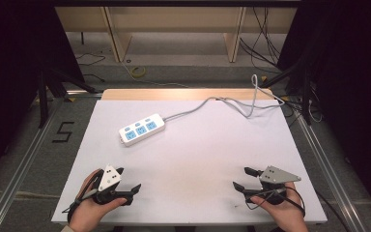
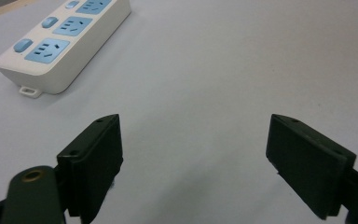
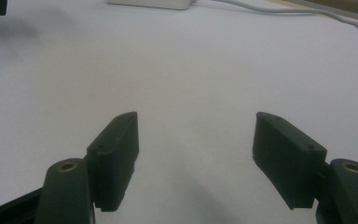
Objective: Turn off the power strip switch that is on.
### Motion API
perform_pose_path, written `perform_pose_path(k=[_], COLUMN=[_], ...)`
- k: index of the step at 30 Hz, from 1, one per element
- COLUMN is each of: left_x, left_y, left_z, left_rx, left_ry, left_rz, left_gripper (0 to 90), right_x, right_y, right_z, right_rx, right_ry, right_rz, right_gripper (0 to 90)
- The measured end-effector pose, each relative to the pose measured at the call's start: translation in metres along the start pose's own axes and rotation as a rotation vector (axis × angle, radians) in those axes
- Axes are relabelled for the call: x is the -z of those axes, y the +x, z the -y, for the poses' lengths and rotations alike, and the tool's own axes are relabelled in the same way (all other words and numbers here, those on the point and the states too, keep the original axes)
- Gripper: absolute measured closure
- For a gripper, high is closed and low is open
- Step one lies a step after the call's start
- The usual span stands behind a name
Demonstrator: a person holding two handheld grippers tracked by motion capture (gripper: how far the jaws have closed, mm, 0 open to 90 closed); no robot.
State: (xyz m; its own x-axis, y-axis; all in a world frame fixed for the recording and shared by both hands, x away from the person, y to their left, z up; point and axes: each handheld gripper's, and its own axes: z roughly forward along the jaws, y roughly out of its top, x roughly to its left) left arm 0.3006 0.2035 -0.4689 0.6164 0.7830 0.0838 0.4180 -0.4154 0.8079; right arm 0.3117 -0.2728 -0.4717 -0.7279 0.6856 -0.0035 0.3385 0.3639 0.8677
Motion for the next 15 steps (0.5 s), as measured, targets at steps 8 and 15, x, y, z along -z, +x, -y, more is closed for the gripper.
perform_pose_path(k=[8,15], left_x=[0.0011,0.0071], left_y=[-0.0017,0.0021], left_z=[-0.0014,-0.0050], left_rx=[0.023,0.012], left_ry=[0.017,0.018], left_rz=[-0.021,-0.078], left_gripper=[36.7,88.4], right_x=[0.0004,0.0004], right_y=[0.0002,-0.0002], right_z=[0.0004,0.0004], right_rx=[-0.001,0.001], right_ry=[-0.001,-0.002], right_rz=[-0.005,-0.004], right_gripper=[32.4,32.4])
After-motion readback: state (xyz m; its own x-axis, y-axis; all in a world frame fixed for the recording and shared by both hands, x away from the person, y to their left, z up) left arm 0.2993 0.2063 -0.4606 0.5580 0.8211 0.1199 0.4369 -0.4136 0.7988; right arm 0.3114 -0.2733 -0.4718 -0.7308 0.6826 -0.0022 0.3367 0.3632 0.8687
